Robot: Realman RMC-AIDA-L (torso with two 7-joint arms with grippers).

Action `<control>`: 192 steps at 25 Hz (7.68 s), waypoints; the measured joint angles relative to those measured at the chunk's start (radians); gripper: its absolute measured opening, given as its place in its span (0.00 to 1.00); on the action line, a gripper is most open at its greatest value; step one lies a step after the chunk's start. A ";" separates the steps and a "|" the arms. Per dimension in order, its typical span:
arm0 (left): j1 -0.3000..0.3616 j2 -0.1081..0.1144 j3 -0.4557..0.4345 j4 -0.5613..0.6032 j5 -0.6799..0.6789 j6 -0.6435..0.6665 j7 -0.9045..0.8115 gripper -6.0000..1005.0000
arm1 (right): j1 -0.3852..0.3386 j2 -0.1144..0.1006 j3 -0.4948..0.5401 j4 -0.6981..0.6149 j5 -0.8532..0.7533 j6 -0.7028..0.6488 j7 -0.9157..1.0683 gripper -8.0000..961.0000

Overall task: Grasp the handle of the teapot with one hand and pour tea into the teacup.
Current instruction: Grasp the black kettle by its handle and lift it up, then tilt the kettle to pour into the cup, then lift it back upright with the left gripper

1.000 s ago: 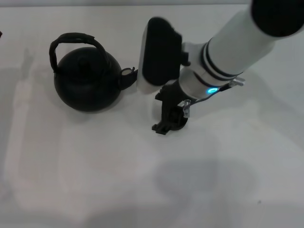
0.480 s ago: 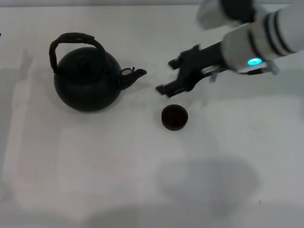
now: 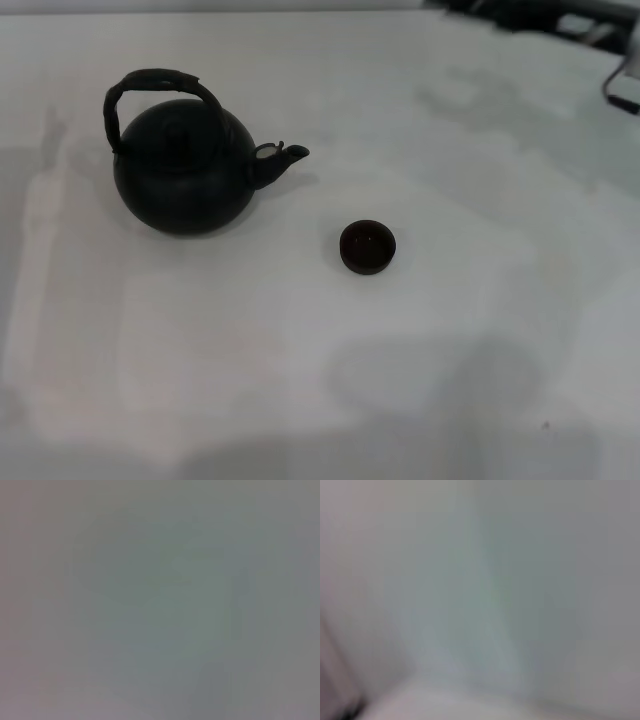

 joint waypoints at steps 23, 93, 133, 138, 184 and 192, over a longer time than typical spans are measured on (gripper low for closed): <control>0.174 0.002 0.001 -0.063 0.390 0.304 -0.020 0.87 | 0.064 0.000 0.176 0.448 0.860 -0.204 -1.167 0.88; -0.013 -0.009 -0.009 -0.040 0.531 0.034 0.044 0.26 | 0.082 0.010 0.190 0.478 0.857 -0.220 -1.134 0.88; -0.125 -0.009 0.000 0.060 0.630 0.047 0.417 0.12 | 0.081 0.008 0.200 0.500 0.864 -0.222 -1.134 0.88; -0.135 -0.009 0.000 0.065 0.647 0.045 0.448 0.12 | 0.081 0.008 0.200 0.501 0.864 -0.221 -1.134 0.88; -0.145 -0.011 0.001 0.100 0.713 0.019 0.670 0.11 | 0.081 0.011 0.195 0.515 0.864 -0.200 -1.106 0.88; -0.146 -0.011 0.001 0.105 0.713 0.009 0.698 0.11 | 0.081 0.011 0.196 0.514 0.864 -0.200 -1.106 0.88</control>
